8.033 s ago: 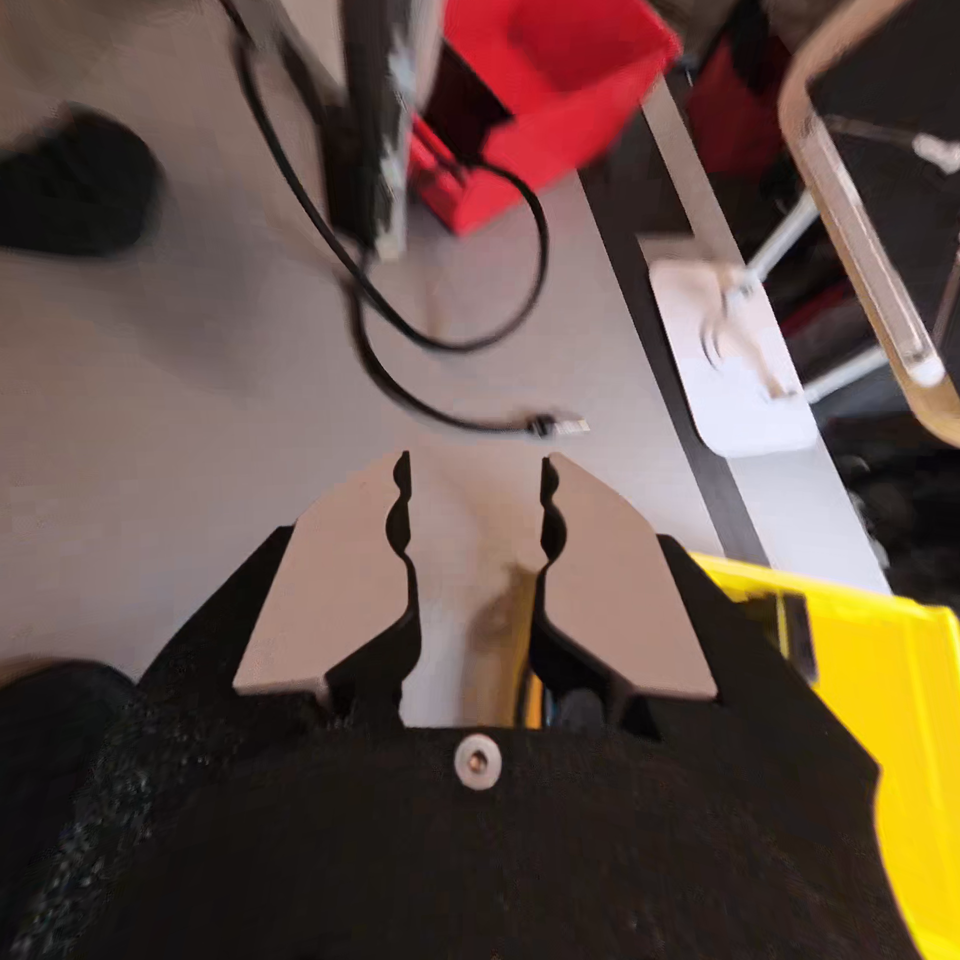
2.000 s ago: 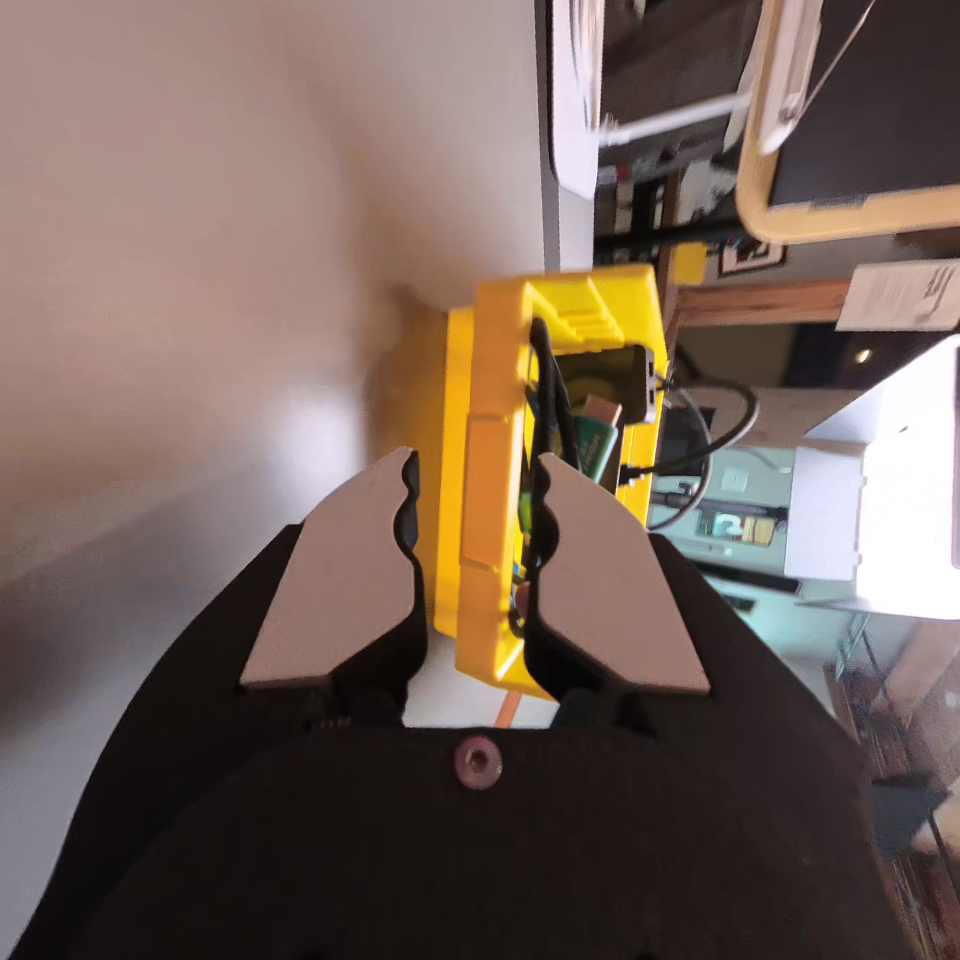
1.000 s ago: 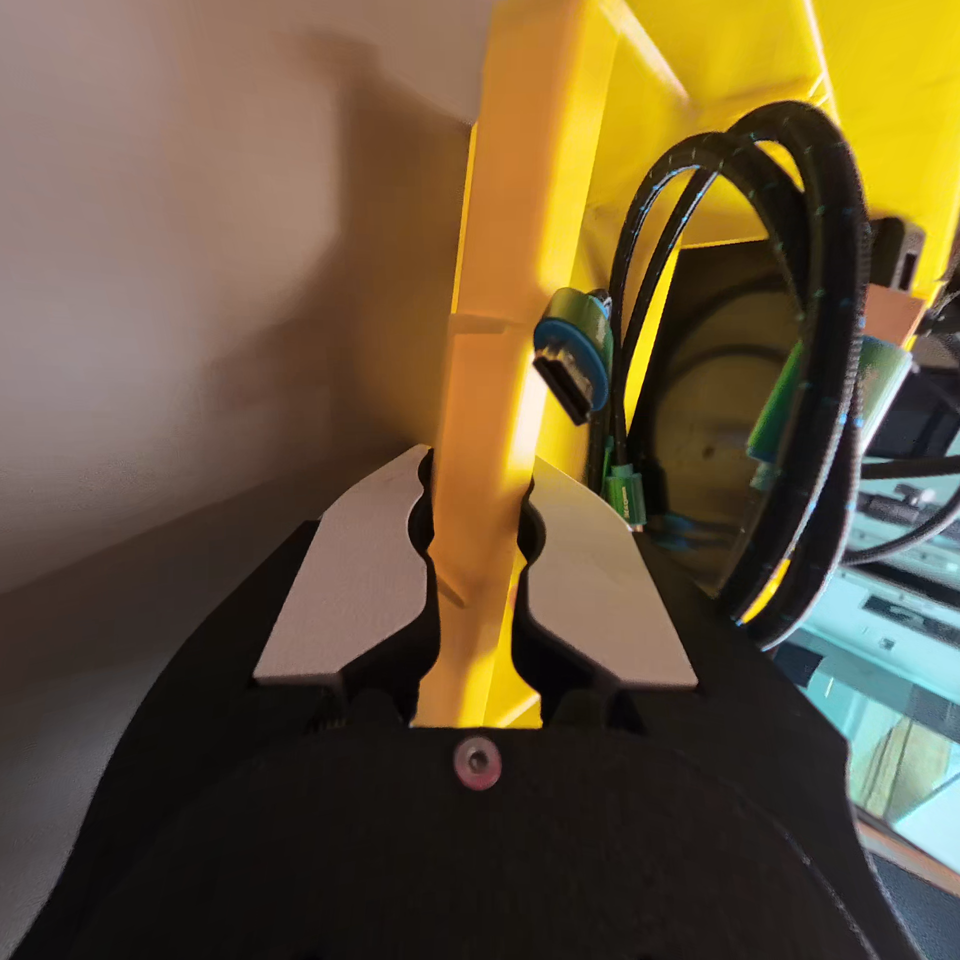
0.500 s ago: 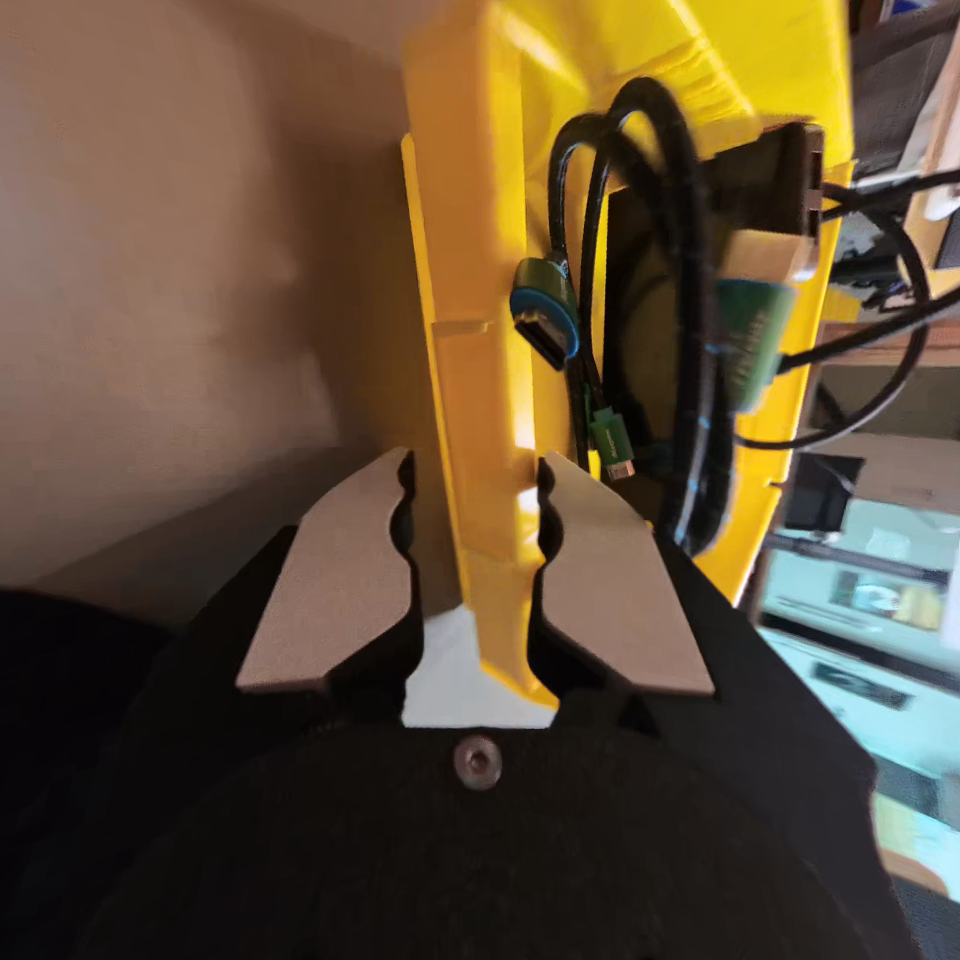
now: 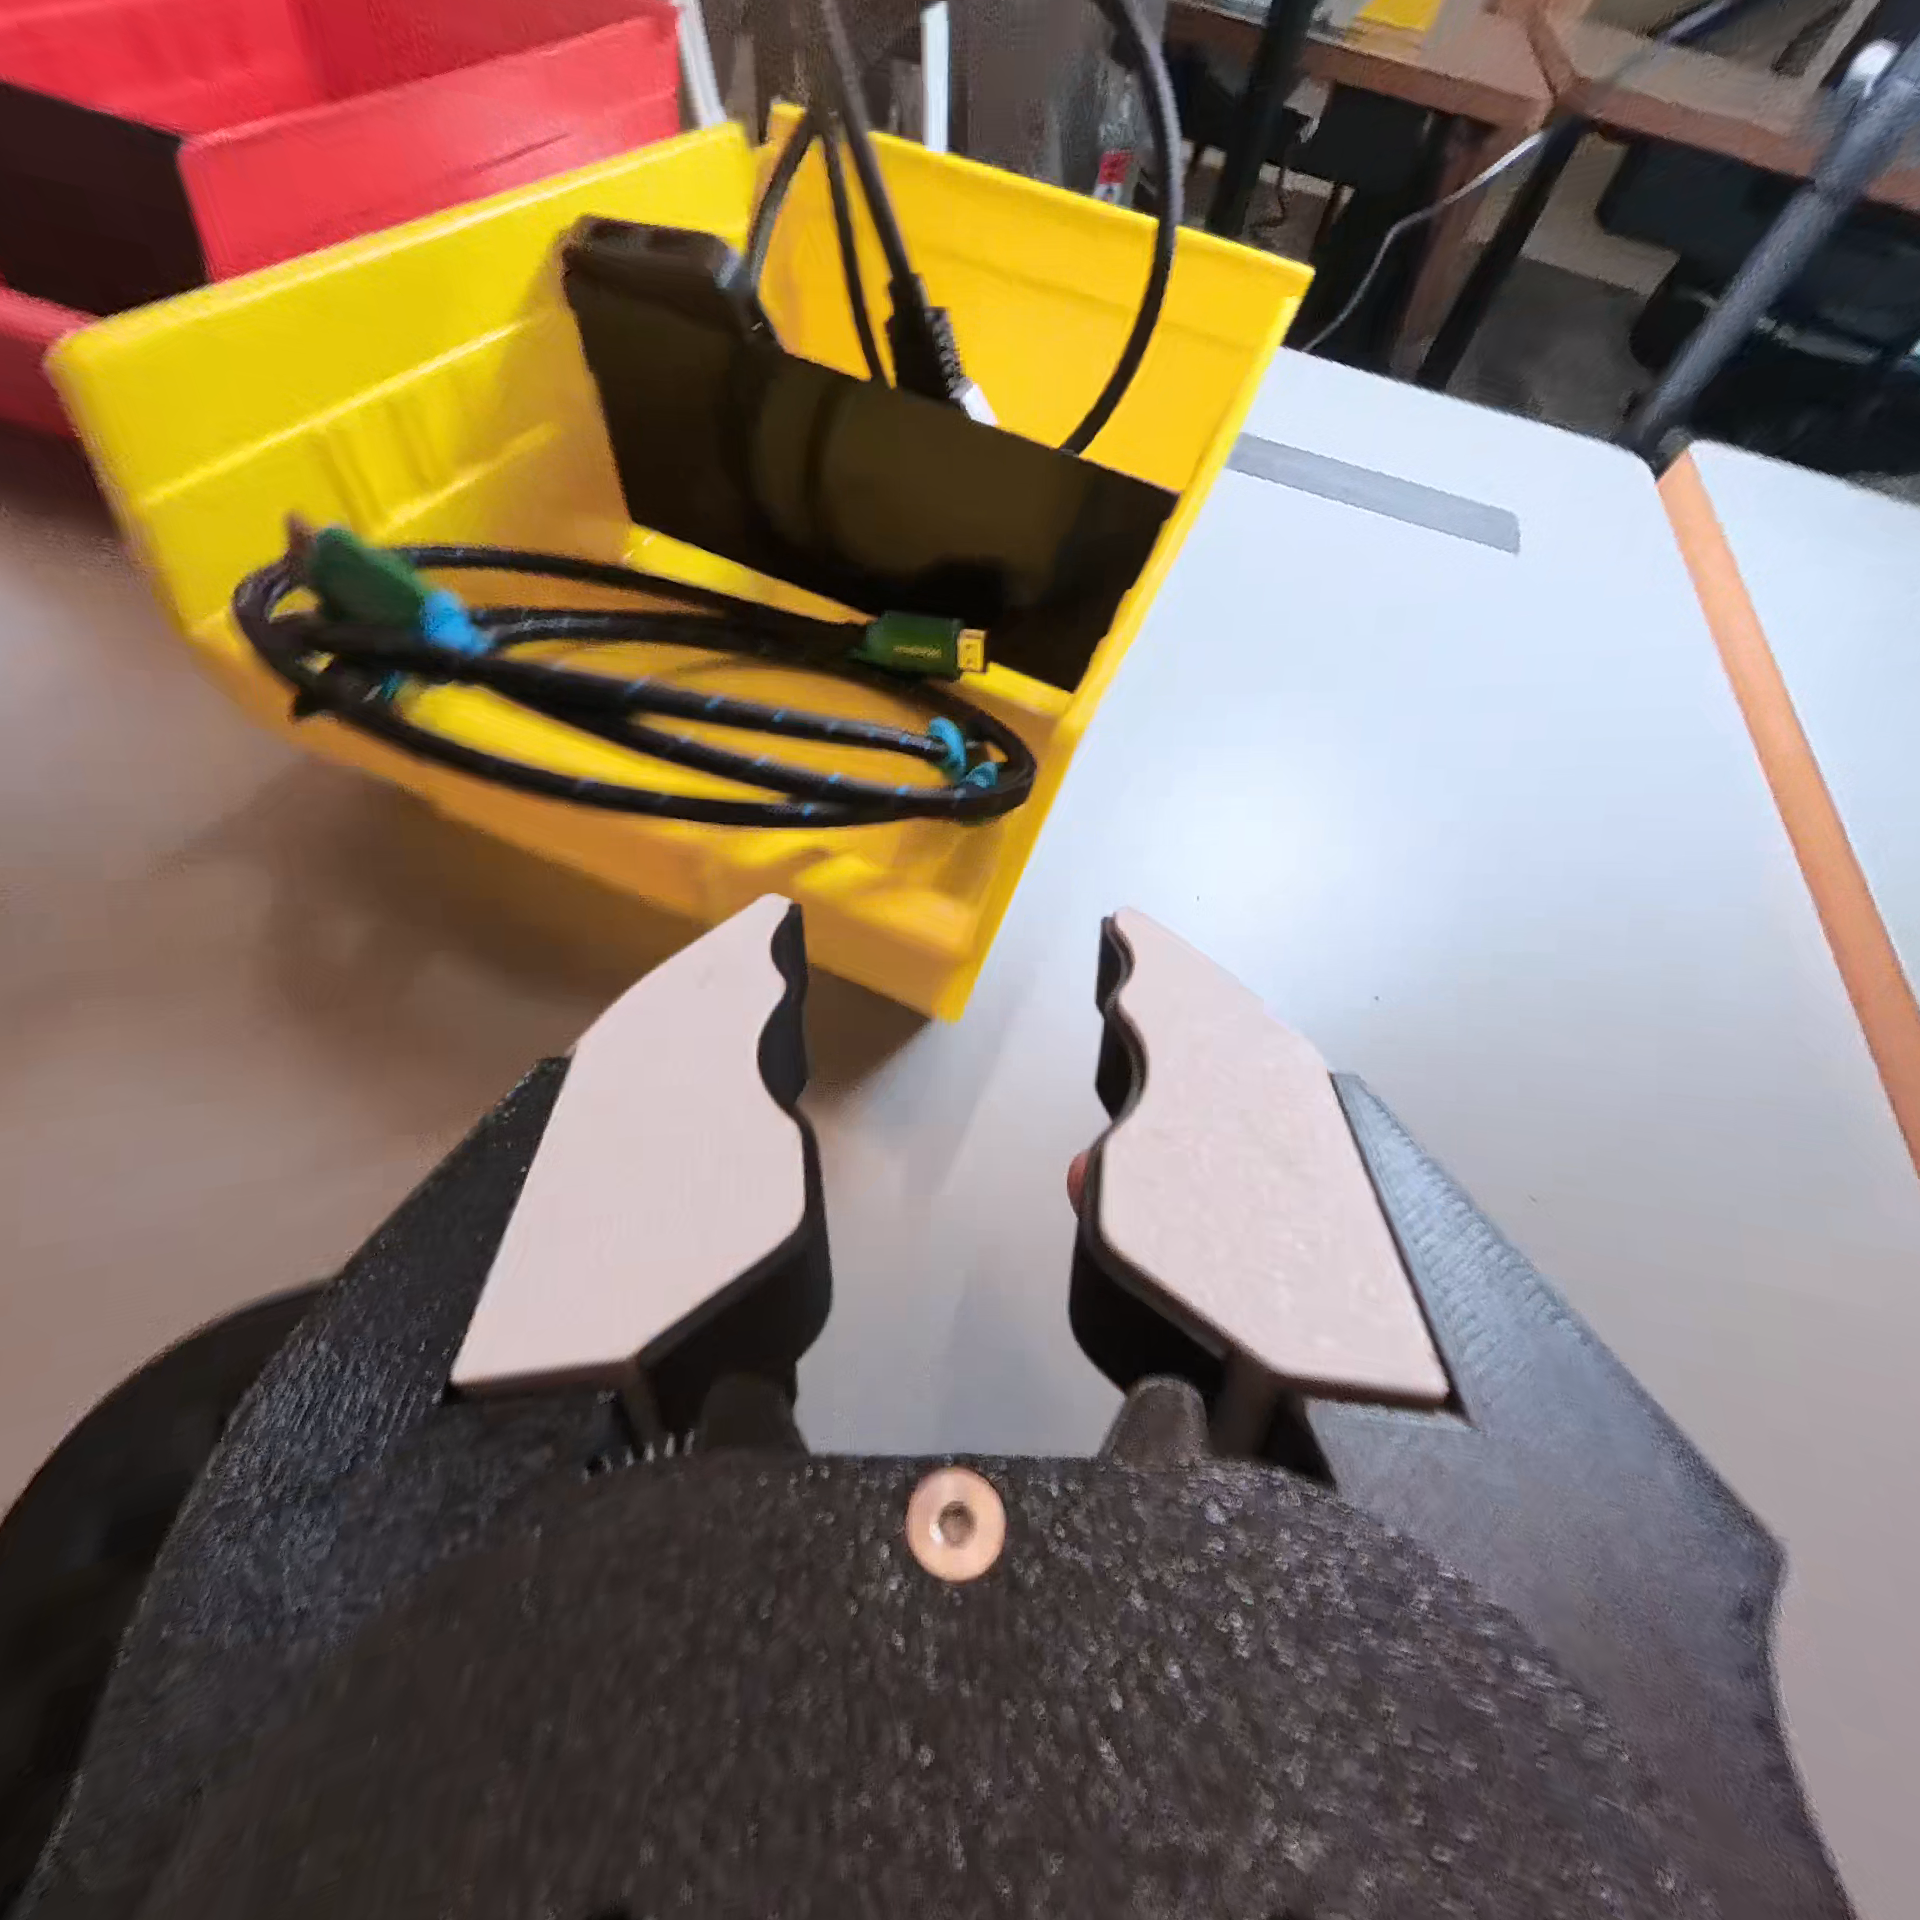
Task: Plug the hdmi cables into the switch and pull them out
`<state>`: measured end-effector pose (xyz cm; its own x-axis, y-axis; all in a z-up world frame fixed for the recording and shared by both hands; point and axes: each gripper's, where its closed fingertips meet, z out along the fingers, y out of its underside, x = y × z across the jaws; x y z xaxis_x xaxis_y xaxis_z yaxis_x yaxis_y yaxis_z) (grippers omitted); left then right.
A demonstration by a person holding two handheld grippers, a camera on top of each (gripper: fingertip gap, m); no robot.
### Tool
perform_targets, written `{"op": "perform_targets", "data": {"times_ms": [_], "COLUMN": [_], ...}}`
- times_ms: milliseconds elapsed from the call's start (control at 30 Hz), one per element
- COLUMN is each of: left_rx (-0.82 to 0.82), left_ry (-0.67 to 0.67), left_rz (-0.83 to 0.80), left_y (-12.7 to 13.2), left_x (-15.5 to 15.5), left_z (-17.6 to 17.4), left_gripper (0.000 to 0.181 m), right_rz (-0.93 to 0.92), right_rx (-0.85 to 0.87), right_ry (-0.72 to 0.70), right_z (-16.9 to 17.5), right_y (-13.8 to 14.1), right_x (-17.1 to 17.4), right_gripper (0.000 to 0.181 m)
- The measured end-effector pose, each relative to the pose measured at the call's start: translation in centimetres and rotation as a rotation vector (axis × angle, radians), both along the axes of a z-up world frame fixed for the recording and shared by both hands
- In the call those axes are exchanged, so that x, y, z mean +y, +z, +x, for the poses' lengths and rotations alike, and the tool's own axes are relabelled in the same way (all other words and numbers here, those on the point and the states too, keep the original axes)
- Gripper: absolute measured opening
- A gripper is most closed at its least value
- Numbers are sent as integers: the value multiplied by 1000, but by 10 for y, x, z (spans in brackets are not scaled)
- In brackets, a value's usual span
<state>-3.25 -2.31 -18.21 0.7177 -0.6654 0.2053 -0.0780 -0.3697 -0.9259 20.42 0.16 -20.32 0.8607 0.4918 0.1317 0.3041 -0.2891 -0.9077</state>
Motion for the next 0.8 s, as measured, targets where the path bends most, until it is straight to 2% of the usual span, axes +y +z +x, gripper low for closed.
{"op": "perform_targets", "data": {"times_ms": [33,200,300,400,633,800], "left_rx": [-17,-41,-20,10,121,126], "left_ry": [23,101,133,167,194,202], "left_rz": [-6,-23,-22,-1,72,150], "left_y": [-2,-11,-17,-18,-15,13], "left_x": [4,36,55,66,61,50], "left_z": [10,46,55,55,50,46], "left_gripper": [48,51,49,38,29,27], "right_rz": [-17,-134,-140,-115,-48,28], "right_rx": [35,207,172,182,97,103], "right_ry": [-10,0,-29,-65,-68,-71], "right_z": [-1,-21,-22,-14,-15,-19], "right_y": [1,-3,-11,-6,5,31], "right_x": [10,45,62,70,56,40], "right_gripper": [54,49,38,14,13,14]}}
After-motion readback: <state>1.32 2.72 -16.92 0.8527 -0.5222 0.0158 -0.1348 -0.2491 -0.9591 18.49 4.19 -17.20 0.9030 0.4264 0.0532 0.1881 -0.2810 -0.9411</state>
